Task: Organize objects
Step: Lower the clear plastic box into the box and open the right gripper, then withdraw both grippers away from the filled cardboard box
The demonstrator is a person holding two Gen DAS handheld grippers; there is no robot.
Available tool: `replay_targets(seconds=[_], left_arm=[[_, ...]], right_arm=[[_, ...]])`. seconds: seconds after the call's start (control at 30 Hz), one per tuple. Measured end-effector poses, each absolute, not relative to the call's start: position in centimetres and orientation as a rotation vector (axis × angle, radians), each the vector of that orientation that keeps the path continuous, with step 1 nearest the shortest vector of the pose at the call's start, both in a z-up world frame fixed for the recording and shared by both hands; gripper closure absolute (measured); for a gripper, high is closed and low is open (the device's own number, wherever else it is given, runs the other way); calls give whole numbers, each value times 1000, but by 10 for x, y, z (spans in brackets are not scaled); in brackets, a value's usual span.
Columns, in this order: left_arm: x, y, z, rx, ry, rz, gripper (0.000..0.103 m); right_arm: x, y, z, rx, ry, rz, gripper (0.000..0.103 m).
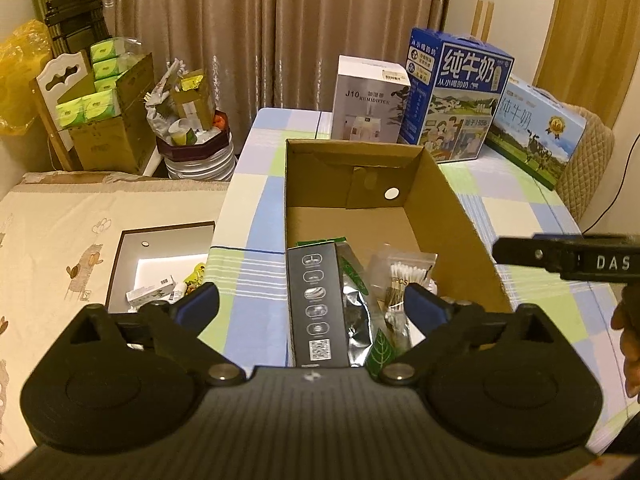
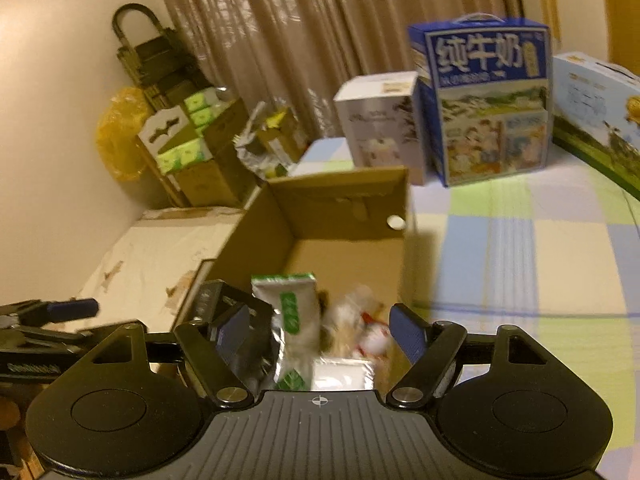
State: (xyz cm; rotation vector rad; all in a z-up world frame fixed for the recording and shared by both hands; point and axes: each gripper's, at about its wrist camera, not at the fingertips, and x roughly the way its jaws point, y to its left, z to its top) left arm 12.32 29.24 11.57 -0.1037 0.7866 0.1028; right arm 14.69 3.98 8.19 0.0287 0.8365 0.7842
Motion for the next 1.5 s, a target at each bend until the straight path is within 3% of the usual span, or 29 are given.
replay_targets(seconds=[0.73,1.5], left_arm=[[40,245,125,-128,766,140,1],[-2,215,106,-112,780,159,1]], right_arm=[[55,-19,92,-77,828,741,29],[22,-44,76,-113,857,695,29]])
